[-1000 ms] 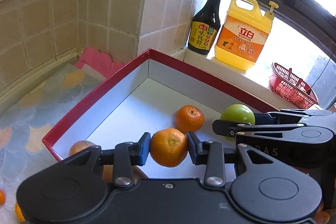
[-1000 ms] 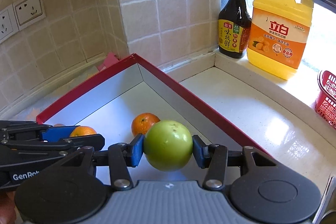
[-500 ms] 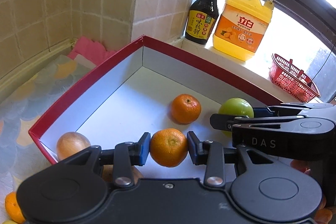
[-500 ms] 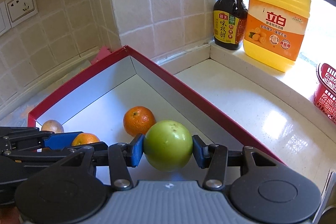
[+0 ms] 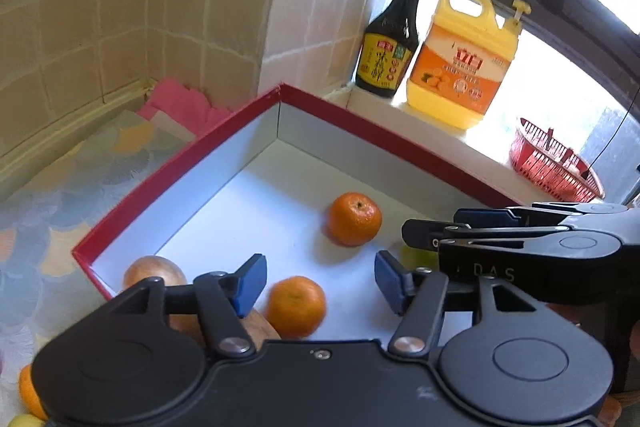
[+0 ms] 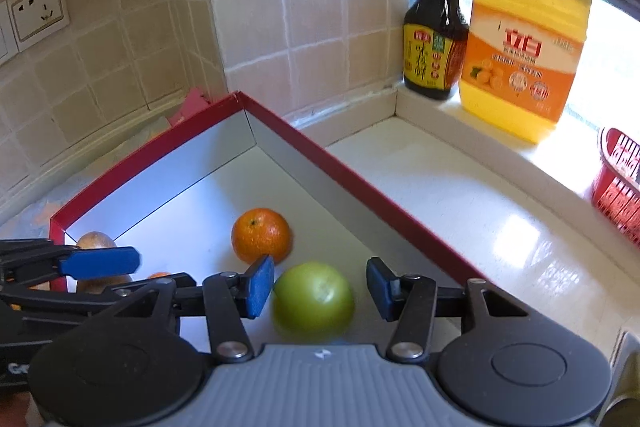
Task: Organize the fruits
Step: 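Carry the mandarin and green apple into the red box and open both tools, then return both tools to the fruits left on the cloth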
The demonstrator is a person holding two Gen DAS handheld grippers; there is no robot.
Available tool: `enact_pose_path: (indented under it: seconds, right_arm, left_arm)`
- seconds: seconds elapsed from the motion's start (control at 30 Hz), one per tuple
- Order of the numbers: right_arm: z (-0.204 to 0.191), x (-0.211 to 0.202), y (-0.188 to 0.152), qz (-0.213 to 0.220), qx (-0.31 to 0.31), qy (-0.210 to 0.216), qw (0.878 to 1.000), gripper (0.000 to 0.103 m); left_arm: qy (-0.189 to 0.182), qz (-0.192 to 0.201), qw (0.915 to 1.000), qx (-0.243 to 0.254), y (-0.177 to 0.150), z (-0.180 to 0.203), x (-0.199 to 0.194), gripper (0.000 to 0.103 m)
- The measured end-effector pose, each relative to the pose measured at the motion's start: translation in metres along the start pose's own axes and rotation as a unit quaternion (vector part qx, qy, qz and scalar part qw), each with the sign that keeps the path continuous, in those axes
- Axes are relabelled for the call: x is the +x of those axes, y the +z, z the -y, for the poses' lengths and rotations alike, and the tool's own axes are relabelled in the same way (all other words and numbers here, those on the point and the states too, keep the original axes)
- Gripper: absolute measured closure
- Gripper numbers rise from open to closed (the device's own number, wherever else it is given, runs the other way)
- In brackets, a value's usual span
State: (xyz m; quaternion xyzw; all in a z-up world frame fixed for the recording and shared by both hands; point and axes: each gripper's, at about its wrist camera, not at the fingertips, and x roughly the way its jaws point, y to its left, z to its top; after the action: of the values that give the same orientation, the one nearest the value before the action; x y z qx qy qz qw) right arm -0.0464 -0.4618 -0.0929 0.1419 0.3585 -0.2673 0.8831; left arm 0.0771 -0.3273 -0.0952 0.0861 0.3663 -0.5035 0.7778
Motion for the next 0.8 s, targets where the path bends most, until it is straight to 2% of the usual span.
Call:
enact_pose_path:
  seconds: [0.17,0.33,0.57,0.73,0.8]
  right_arm:
    - [-0.012,-0.022,0.01,0.025,-0.013,0.002,1.0,0.049]
    - [-0.033,-0.047,0.018,0.051,-0.042,0.014,0.998,0.049]
    - [-0.065,-0.078,0.016,0.076,-0.082,0.057,0.992,0.046]
    - [-0.094,-0.085,0.007,0.071,-0.112,0.092,0.987,0.045]
    - [-0.105,-0.088,0.003,0.066,-0.125,0.105,0.984,0.045]
  left_arm:
    - [0.001,0.026,0.9997,-0.001,0.001,-0.007,-0.034,0.031]
    - [0.024,0.063,0.9977,-0.01,0.0,-0.023,-0.082,0.029]
    - [0.096,0.106,0.9884,-0.052,-0.019,-0.077,-0.165,0.025]
    - [0.17,0.123,0.9745,-0.08,-0.044,-0.114,-0.217,0.025]
    - [0.186,0.128,0.9697,-0.093,-0.054,-0.126,-0.233,0.025]
